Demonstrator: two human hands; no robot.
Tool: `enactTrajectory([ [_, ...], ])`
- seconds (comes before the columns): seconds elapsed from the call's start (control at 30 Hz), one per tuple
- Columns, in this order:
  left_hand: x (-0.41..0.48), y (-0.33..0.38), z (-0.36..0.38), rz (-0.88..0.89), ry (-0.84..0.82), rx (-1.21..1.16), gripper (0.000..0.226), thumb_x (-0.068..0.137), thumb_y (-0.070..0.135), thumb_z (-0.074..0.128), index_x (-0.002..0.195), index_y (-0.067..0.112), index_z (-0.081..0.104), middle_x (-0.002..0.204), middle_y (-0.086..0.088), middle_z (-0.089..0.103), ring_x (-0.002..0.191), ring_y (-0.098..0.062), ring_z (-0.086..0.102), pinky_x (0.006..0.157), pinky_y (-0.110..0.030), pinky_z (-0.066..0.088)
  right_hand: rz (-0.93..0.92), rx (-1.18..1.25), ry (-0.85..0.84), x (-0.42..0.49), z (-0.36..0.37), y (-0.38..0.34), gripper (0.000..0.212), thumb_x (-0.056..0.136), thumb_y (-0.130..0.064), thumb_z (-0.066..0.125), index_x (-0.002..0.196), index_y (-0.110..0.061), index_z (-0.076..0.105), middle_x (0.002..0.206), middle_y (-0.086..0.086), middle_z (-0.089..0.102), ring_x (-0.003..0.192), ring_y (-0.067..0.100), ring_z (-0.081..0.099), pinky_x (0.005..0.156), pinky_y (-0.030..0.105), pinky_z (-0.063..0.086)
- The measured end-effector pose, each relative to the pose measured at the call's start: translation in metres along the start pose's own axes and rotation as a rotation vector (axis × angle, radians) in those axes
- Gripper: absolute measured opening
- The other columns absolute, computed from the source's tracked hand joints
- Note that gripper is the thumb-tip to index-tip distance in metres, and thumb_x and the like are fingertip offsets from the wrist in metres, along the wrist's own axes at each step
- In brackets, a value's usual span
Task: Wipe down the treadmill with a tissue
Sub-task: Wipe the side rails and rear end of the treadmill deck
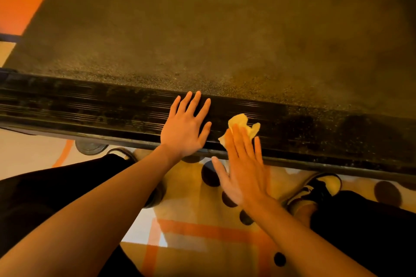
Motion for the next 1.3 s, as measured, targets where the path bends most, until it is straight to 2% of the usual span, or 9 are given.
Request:
enactTrajectory([
  [0.07,0.000,0.000,-0.001,0.004,0.001,-0.003,0.067,0.105,0.053,0.021,0.162,0.019,0.030,0.168,-0.016,0.025,0.157,-0.037,0.018,0.127,-0.056,0.016,-0.024,-0.074,0.021,-0.013,-0.004,0.035,0.082,0.102,-0.070,0.005,0.166,-0.020,0.016,0.174,0.000,0.003,0.160,0.018,-0.007,0.130,0.049,0.001],
  [0.23,0.000,-0.001,0.001,0.000,0.013,-0.008,0.067,0.106,0.053,0.022,0.162,0.018,0.031,0.168,-0.017,0.027,0.157,-0.037,0.019,0.127,-0.056,0.016,0.302,-0.051,0.113,-0.034,-0.014,0.084,0.086,0.101,-0.069,0.008,0.165,-0.012,0.019,0.173,0.007,0.009,0.161,0.024,0.002,0.129,0.055,0.008],
  [0.4,0.000,0.001,0.000,-0.017,0.002,0.009,0.068,0.105,0.054,0.020,0.163,0.020,0.029,0.169,-0.016,0.025,0.157,-0.036,0.018,0.127,-0.055,0.016,0.061,0.010,0.030,-0.004,0.006,-0.003,0.088,0.099,-0.074,0.007,0.167,-0.018,0.006,0.174,0.002,-0.005,0.159,0.019,-0.015,0.130,0.048,-0.001],
  [0.5,0.001,0.001,-0.001,-0.009,-0.007,0.015,0.067,0.105,0.054,0.022,0.163,0.019,0.029,0.169,-0.016,0.025,0.157,-0.037,0.018,0.127,-0.055,0.015,-0.042,-0.054,0.000,-0.012,0.003,0.023,0.085,0.100,-0.072,0.003,0.167,-0.019,0.011,0.174,0.001,-0.001,0.160,0.019,-0.009,0.130,0.050,0.003],
  [0.7,0.000,0.002,-0.001,-0.001,0.023,-0.013,0.066,0.106,0.053,0.023,0.162,0.018,0.032,0.167,-0.017,0.028,0.156,-0.038,0.020,0.127,-0.056,0.015,0.184,-0.189,0.078,-0.038,-0.006,0.081,0.085,0.101,-0.066,0.023,0.165,-0.010,0.017,0.174,0.010,0.008,0.161,0.029,0.000,0.129,0.055,0.008],
  [0.87,-0.001,0.001,0.000,-0.009,0.022,0.002,0.066,0.106,0.052,0.025,0.162,0.018,0.031,0.168,-0.017,0.027,0.157,-0.037,0.019,0.127,-0.054,0.014,-0.176,-0.200,0.043,-0.007,0.020,0.014,0.083,0.101,-0.063,0.031,0.166,-0.016,0.010,0.174,0.010,0.002,0.160,0.031,-0.004,0.129,0.051,0.005],
  [1.0,0.000,0.000,0.000,-0.004,0.025,0.001,0.066,0.106,0.052,0.025,0.162,0.018,0.031,0.168,-0.017,0.027,0.157,-0.038,0.018,0.128,-0.054,0.013,-0.368,-0.400,-0.001,-0.017,0.007,0.077,0.075,0.102,-0.052,0.033,0.166,-0.018,0.014,0.174,0.008,0.001,0.161,0.031,-0.002,0.128,0.054,0.014],
  [1.13,-0.001,0.001,0.002,0.003,0.046,-0.012,0.065,0.106,0.051,0.026,0.161,0.017,0.034,0.166,-0.018,0.030,0.155,-0.039,0.022,0.127,-0.055,0.014,-0.391,-0.564,-0.036,-0.031,-0.008,0.127,0.072,0.104,-0.047,0.027,0.166,-0.013,0.013,0.173,0.014,-0.001,0.160,0.038,-0.001,0.127,0.056,0.014],
  [1.3,-0.001,0.000,0.001,0.000,0.041,0.010,0.066,0.107,0.053,0.025,0.162,0.018,0.031,0.167,-0.018,0.028,0.156,-0.038,0.020,0.127,-0.055,0.014,-0.420,-0.341,0.028,0.001,0.016,0.034,0.078,0.102,-0.052,0.041,0.165,-0.014,0.015,0.174,0.010,0.002,0.160,0.035,-0.004,0.129,0.053,0.010],
])
Point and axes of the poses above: each hand's wrist, its own x-axis towards the middle knuckle, its own z-axis out of the palm, y = z × x, the point moved 2 cm from there along x, towards the middle knuckle
